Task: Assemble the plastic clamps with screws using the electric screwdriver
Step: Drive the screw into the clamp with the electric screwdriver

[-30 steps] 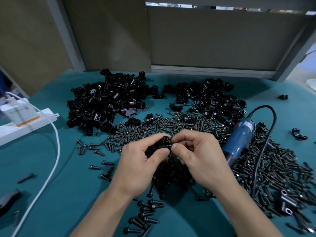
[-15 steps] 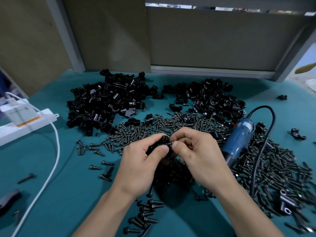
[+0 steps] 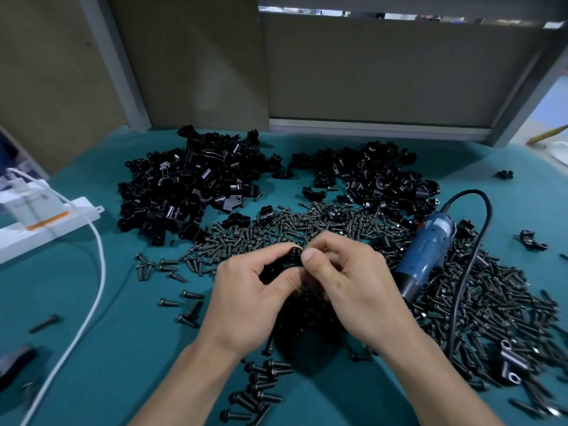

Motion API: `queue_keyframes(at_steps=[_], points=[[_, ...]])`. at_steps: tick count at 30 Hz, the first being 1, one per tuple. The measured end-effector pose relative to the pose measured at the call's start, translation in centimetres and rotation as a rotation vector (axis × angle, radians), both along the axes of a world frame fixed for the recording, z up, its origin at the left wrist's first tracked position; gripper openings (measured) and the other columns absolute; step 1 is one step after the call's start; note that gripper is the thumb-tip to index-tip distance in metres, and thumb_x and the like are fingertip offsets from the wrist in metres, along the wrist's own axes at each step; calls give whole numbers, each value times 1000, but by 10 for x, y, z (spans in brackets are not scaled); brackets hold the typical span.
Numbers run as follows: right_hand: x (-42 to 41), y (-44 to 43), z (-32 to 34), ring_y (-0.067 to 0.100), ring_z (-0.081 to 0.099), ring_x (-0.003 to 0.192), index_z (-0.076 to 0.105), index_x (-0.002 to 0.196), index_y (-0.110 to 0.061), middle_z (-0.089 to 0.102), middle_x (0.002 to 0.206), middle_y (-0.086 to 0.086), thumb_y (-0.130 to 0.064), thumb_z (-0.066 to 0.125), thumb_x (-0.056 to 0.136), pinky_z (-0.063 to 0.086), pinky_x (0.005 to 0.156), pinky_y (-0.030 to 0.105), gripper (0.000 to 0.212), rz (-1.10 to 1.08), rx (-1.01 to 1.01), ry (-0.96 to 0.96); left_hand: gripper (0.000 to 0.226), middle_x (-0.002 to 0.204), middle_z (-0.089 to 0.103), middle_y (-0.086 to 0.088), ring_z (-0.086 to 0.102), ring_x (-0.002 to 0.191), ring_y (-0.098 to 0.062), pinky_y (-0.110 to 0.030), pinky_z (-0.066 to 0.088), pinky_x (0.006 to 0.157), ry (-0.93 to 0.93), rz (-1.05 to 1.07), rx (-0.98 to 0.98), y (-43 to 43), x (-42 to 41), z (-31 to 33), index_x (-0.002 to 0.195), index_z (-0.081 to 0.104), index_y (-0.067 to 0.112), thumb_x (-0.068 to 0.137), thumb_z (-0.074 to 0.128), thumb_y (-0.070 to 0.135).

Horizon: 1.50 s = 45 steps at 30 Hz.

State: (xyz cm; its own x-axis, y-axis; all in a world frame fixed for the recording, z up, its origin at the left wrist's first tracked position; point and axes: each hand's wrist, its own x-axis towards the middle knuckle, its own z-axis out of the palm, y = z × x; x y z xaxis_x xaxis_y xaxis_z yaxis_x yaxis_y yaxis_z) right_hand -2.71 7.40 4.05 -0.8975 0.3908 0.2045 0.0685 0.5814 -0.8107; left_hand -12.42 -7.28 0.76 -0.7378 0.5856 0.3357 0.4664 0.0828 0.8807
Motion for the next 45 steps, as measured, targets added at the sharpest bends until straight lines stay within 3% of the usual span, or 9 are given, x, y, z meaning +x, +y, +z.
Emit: queue_keyframes(at_steps=[3,7,12,19,24,29,35,41,45], points=[[1,4,3,15,61,64,66,84,-29,68,71,-3,-27,64,100,51,62,34,16,42,-14,14,33,107,79,19,74,101,-1,-29,61,90,-43,30,-5,0,-1,-3,120,78,35,88,76,39],[-4,-2,-3,10,45,52,51,63,-25,51,55,-5,-34,53,105,36,50,22,43,-16,60,-15,32,101,76,29,73,95,4,-16,57,82,-16,27,-13,1,4,2,108,73,58,84,74,37],[0,1,-3,11,51,54,55,77,-29,61,63,-5,-38,53,105,41,51,25,29,-32,51,5,32,105,78,20,73,97,2,-29,61,87,-50,53,-57,2,-1,-4,122,77,36,90,81,31],[-8,-1,-8,10,43,52,46,67,-21,49,56,-6,-34,49,107,34,50,24,42,-46,113,-27,37,101,67,42,61,110,19,0,44,90,-16,57,-51,1,-2,-10,122,73,42,87,84,31],[-1,1,-2,18,52,56,57,81,-28,61,64,2,-27,54,106,42,53,32,25,68,32,-29,34,99,77,28,72,94,8,-17,58,84,-43,30,-13,1,-2,-4,111,76,51,90,82,25],[-5,-2,-4,7,44,48,49,61,-22,51,51,-8,-38,48,107,35,47,23,48,-58,53,-98,36,108,77,26,71,99,9,-16,57,88,-41,32,-26,2,-2,-9,120,77,36,87,85,22],[-6,-2,-2,7,48,46,54,63,-21,57,51,-9,-42,50,106,37,45,26,47,-90,68,-129,49,93,69,45,69,90,13,-3,50,74,44,19,-39,5,5,3,92,59,81,82,74,35],[9,20,14,14,60,55,58,77,-27,60,55,-8,-66,38,99,50,61,32,49,-504,278,-136,41,91,78,21,74,77,4,-17,60,74,-48,128,-53,5,1,-12,131,73,30,91,79,35],[39,50,13,31,52,75,49,120,-18,52,79,4,-69,48,95,40,67,39,56,-837,401,-570,47,84,75,27,73,69,2,-23,60,63,-92,221,-58,3,-4,-12,139,66,28,95,73,40]])
